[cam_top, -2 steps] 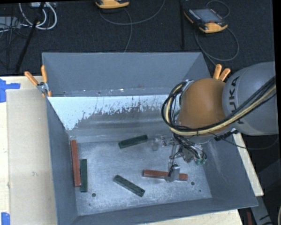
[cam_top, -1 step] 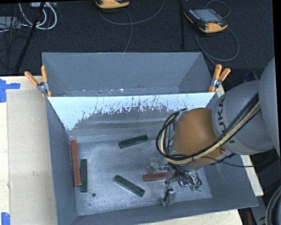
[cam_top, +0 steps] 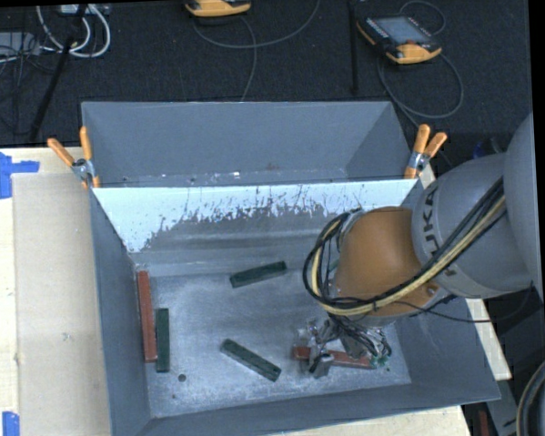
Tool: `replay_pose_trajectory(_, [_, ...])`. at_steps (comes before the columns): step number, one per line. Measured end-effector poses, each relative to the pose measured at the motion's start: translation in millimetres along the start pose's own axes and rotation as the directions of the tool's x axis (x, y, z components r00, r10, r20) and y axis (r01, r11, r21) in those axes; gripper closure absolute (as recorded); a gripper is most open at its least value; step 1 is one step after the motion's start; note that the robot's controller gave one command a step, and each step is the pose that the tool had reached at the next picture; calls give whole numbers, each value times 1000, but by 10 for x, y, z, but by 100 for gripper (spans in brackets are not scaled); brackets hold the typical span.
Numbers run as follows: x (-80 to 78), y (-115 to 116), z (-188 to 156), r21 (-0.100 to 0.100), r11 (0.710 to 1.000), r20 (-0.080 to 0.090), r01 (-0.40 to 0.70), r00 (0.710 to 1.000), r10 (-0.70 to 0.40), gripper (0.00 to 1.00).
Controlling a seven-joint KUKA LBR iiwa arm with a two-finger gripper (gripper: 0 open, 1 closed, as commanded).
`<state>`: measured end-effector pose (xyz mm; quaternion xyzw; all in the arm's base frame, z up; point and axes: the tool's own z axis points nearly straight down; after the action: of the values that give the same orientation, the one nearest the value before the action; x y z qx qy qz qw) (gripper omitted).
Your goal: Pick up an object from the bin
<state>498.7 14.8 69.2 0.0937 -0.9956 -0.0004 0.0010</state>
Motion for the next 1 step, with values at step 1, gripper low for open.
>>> replay_pose_trajectory(1, [0, 1, 0, 0, 1000, 0, 1, 1000, -1, 0])
